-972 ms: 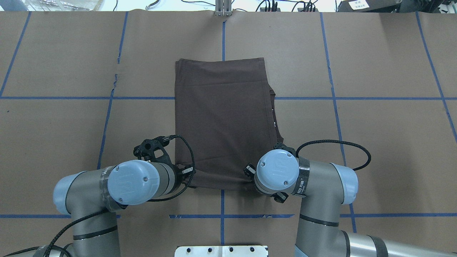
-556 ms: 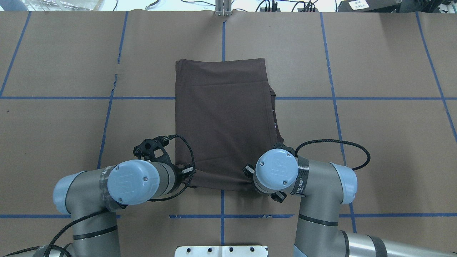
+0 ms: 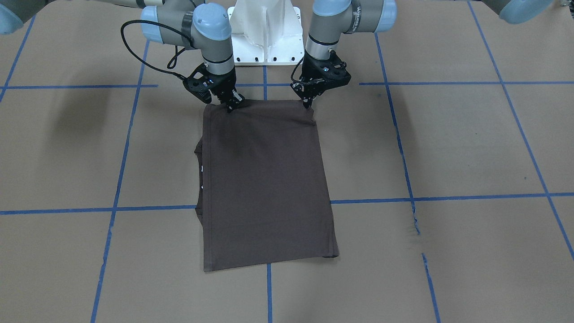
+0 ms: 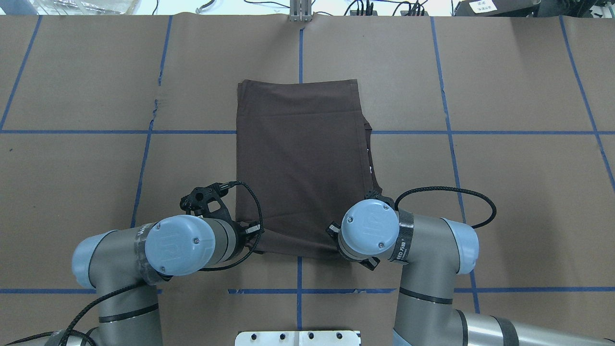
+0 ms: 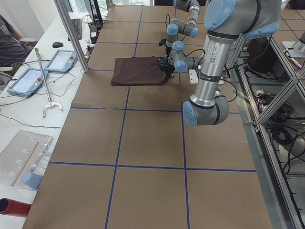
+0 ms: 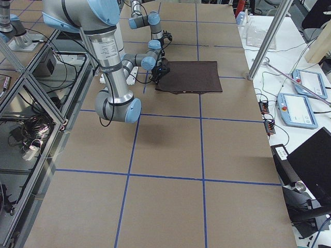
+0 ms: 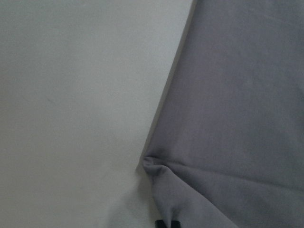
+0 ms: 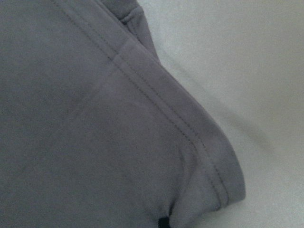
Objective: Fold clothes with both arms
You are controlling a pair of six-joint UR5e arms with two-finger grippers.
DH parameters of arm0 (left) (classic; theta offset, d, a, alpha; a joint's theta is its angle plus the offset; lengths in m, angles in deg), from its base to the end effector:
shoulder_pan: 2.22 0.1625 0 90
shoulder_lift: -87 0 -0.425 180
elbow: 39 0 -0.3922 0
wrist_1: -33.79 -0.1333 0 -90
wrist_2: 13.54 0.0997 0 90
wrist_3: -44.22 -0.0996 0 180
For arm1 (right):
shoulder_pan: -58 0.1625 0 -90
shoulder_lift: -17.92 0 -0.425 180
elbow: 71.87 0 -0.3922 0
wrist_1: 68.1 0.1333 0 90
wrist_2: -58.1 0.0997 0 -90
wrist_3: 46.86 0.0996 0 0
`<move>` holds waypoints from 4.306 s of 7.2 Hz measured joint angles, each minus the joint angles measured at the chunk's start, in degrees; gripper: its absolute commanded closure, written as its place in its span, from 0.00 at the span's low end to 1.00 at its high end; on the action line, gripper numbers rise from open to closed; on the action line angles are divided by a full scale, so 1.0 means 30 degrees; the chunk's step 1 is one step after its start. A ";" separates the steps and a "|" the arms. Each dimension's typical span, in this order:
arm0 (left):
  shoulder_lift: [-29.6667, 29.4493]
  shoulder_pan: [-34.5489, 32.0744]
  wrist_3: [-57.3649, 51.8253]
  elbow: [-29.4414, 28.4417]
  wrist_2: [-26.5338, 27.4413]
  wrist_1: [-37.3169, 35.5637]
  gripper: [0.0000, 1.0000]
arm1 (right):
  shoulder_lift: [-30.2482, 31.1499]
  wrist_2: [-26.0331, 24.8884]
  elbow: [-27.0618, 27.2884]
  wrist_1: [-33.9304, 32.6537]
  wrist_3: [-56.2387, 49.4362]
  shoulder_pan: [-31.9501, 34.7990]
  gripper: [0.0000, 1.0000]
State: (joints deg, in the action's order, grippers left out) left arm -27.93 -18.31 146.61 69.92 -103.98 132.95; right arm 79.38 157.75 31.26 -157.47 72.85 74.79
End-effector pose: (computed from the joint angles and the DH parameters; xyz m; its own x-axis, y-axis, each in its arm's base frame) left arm 0.5412 -0.2941 0.2565 0.5064 -0.3694 -0.7791 0.3890 0.9043 -0.1759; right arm -0.5751 -0.2953 0.2806 0.5274 0.6695 0.5231 -0.5045 0.7422 -0.4412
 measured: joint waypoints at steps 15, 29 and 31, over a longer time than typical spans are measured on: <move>0.1066 -0.0184 -0.0817 0.4968 -0.1456 -0.2224 1.00 | 0.0874 0.1773 0.3674 0.0149 -0.2670 0.1800 1.00; -0.5545 -0.9534 -0.6520 -1.0026 -0.2491 0.3227 0.00 | -0.8529 0.4173 -1.4494 0.5557 -0.9435 0.9587 0.00; -0.5606 -1.0330 -0.7842 -1.0489 -0.2830 0.3523 0.00 | -0.8690 0.4159 -1.5588 0.6092 -1.1247 1.0604 0.00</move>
State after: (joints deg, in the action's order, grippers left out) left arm -44.75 -49.30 123.09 38.45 -112.47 143.52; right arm 53.31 170.23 -15.50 -139.19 39.11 106.60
